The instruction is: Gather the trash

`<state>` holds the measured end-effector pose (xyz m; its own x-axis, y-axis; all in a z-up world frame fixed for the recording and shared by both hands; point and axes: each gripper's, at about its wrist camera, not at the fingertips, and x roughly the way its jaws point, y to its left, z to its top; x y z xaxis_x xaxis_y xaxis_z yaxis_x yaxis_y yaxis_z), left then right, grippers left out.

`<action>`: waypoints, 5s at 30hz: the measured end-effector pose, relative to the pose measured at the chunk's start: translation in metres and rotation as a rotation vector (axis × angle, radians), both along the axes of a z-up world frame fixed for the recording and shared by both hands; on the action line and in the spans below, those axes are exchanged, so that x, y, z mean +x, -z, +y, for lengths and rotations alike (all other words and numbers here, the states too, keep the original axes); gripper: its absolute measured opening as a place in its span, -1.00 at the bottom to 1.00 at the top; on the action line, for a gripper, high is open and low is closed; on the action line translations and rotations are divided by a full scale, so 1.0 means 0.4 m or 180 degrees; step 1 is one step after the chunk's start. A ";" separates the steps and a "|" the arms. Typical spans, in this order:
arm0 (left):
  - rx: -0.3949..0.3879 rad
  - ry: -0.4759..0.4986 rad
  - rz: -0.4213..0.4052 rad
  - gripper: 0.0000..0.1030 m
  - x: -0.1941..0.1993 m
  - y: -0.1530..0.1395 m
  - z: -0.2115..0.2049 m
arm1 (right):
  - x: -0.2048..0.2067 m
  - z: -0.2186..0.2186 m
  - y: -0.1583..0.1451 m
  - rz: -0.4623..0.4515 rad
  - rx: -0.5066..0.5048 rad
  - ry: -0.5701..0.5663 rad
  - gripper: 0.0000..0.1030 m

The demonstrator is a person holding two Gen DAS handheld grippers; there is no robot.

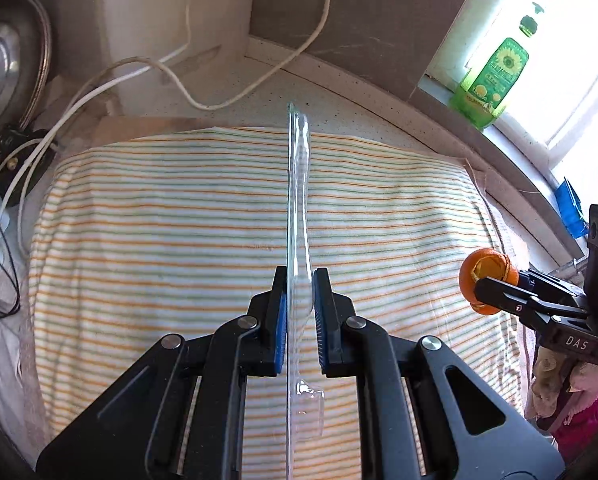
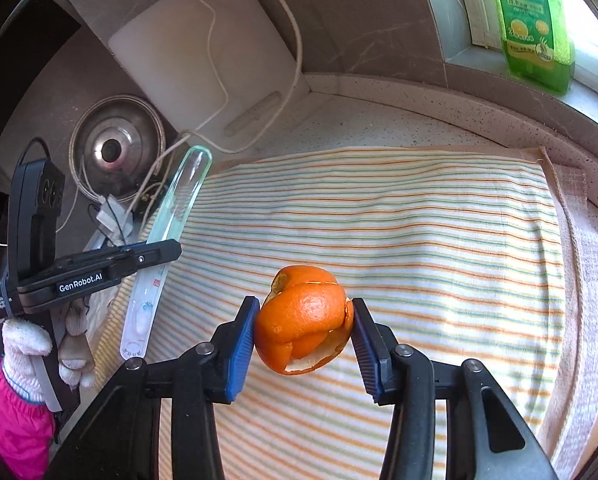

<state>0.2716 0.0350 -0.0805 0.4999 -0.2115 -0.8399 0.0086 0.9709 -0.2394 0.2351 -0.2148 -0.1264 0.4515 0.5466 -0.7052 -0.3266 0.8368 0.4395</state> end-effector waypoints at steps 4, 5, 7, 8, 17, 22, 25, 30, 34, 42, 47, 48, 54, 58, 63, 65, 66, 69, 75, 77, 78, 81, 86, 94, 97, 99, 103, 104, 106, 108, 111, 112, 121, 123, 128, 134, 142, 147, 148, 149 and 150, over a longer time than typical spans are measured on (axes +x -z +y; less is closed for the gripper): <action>-0.0007 -0.0071 -0.0066 -0.81 -0.093 -0.021 0.019 | -0.056 0.005 -0.029 -0.0057 0.0059 0.0008 -0.08; 0.0014 -0.0080 -0.0081 -0.81 -0.116 -0.025 0.021 | -0.071 0.007 -0.036 -0.0064 0.0074 0.0009 -0.08; 0.0030 -0.0108 -0.0105 -0.80 -0.158 -0.032 0.028 | -0.100 0.012 -0.045 -0.0070 0.0104 0.0010 -0.08; 0.0017 -0.0128 -0.0115 -0.81 -0.182 -0.034 0.036 | -0.113 0.015 -0.049 -0.0072 0.0116 0.0011 -0.08; 0.0011 -0.0226 -0.0112 -0.81 -0.363 -0.024 0.086 | -0.237 0.092 -0.066 -0.0086 0.0178 -0.0021 -0.08; -0.0023 -0.0284 -0.0079 -0.81 -0.469 -0.014 0.118 | -0.310 0.142 -0.069 -0.0065 0.0202 -0.0071 -0.08; -0.0051 -0.0316 -0.0049 -0.81 -0.531 -0.002 0.135 | -0.353 0.175 -0.068 -0.0048 0.0202 -0.0117 -0.08; -0.0073 -0.0344 0.0034 -0.81 -0.620 0.027 0.161 | -0.436 0.235 -0.059 0.0002 0.0195 -0.0208 -0.08; -0.0099 -0.0384 0.0080 -0.81 -0.687 0.045 0.185 | -0.491 0.279 -0.043 0.0052 0.0161 -0.0276 -0.08; -0.0165 -0.0453 0.0204 -0.80 -0.793 0.092 0.215 | -0.588 0.350 -0.007 0.0166 0.0094 -0.0394 -0.08; -0.0215 -0.0479 0.0289 -0.81 -0.843 0.125 0.228 | -0.635 0.392 0.022 0.0236 0.0031 -0.0484 -0.08; -0.0224 -0.0482 0.0307 -0.80 -0.851 0.132 0.230 | -0.643 0.399 0.028 0.0250 0.0023 -0.0498 -0.08; -0.0267 -0.0489 0.0472 -0.81 -0.895 0.189 0.239 | -0.683 0.435 0.070 0.0340 -0.0049 -0.0561 -0.08; -0.0274 -0.0487 0.0601 -0.81 -0.917 0.232 0.239 | -0.704 0.458 0.107 0.0413 -0.0116 -0.0585 -0.08; -0.0261 -0.0483 0.0739 -0.80 -0.939 0.280 0.237 | -0.728 0.475 0.156 0.0480 -0.0230 -0.0602 -0.08; -0.0254 -0.0474 0.0795 -0.80 -0.945 0.298 0.235 | -0.736 0.479 0.174 0.0505 -0.0270 -0.0603 -0.08; -0.0255 -0.0467 0.0823 -0.80 -0.948 0.306 0.234 | -0.740 0.478 0.181 0.0522 -0.0285 -0.0603 -0.08; -0.0258 -0.0425 0.0932 -0.81 -0.938 0.335 0.225 | -0.750 0.481 0.207 0.0570 -0.0340 -0.0602 -0.08; -0.0272 -0.0374 0.1129 -0.80 -0.935 0.396 0.219 | -0.765 0.497 0.258 0.0651 -0.0466 -0.0627 -0.08; -0.0304 -0.0351 0.1188 -0.80 -0.936 0.418 0.218 | -0.767 0.502 0.276 0.0674 -0.0514 -0.0640 -0.08; -0.0316 -0.0347 0.1221 -0.80 -0.935 0.429 0.216 | -0.768 0.505 0.285 0.0682 -0.0542 -0.0646 -0.07; -0.0304 -0.0331 0.1300 -0.80 -0.933 0.458 0.212 | -0.770 0.512 0.309 0.0710 -0.0617 -0.0660 -0.08; -0.0284 -0.0301 0.1407 -0.81 -0.929 0.500 0.198 | -0.768 0.524 0.351 0.0771 -0.0707 -0.0681 -0.07; -0.0215 -0.0239 0.1495 -0.81 -0.919 0.538 0.178 | -0.760 0.534 0.398 0.0836 -0.0804 -0.0676 -0.07; -0.0184 -0.0231 0.1507 -0.80 -0.915 0.534 0.175 | -0.758 0.540 0.407 0.0849 -0.0827 -0.0677 -0.07; -0.0179 -0.0232 0.1513 -0.81 -0.912 0.534 0.169 | -0.758 0.546 0.411 0.0858 -0.0839 -0.0679 -0.06; -0.0140 -0.0233 0.1515 -0.81 -0.907 0.534 0.162 | -0.756 0.552 0.419 0.0860 -0.0873 -0.0692 -0.04; -0.0142 -0.0236 0.1520 -0.81 -0.906 0.532 0.160 | -0.753 0.553 0.422 0.0863 -0.0881 -0.0695 -0.02; -0.0141 -0.0238 0.1521 -0.81 -0.904 0.530 0.158 | -0.748 0.553 0.425 0.0865 -0.0899 -0.0693 -0.01; -0.0132 -0.0235 0.1527 -0.80 -0.904 0.531 0.157 | -0.743 0.553 0.425 0.0859 -0.0909 -0.0686 0.01; -0.0126 -0.0225 0.1539 -0.80 -0.905 0.528 0.156 | -0.737 0.551 0.423 0.0846 -0.0907 -0.0682 0.08; -0.0121 -0.0225 0.1540 -0.79 -0.906 0.527 0.156 | -0.736 0.552 0.418 0.0841 -0.0911 -0.0680 0.16; -0.0092 -0.0237 0.1501 -0.63 -0.909 0.513 0.153 | -0.737 0.556 0.398 0.0794 -0.0916 -0.0720 0.21; -0.0085 -0.0250 0.1483 -0.63 -0.911 0.504 0.157 | -0.740 0.556 0.389 0.0777 -0.0911 -0.0725 0.21; -0.0034 -0.0258 0.1391 -0.63 -0.914 0.472 0.166 | -0.738 0.553 0.367 0.0723 -0.0869 -0.0726 0.21; 0.0007 -0.0277 0.1232 -0.56 -0.922 0.413 0.172 | -0.746 0.540 0.311 0.0602 -0.0807 -0.0748 0.21; 0.0099 -0.0299 0.0970 -0.41 -0.934 0.319 0.170 | -0.764 0.527 0.227 0.0448 -0.0701 -0.0755 0.22; 0.0190 -0.0331 0.0770 -0.08 -0.941 0.250 0.159 | -0.776 0.505 0.165 0.0310 -0.0626 -0.0748 0.28; 0.0192 -0.0339 0.0726 -0.07 -0.941 0.235 0.156 | -0.779 0.500 0.153 0.0283 -0.0615 -0.0743 0.28; 0.0182 -0.0345 0.0692 -0.07 -0.940 0.222 0.154 | -0.782 0.497 0.140 0.0255 -0.0605 -0.0738 0.28; 0.0179 -0.0356 0.0664 -0.06 -0.938 0.209 0.153 | -0.784 0.491 0.127 0.0224 -0.0596 -0.0733 0.28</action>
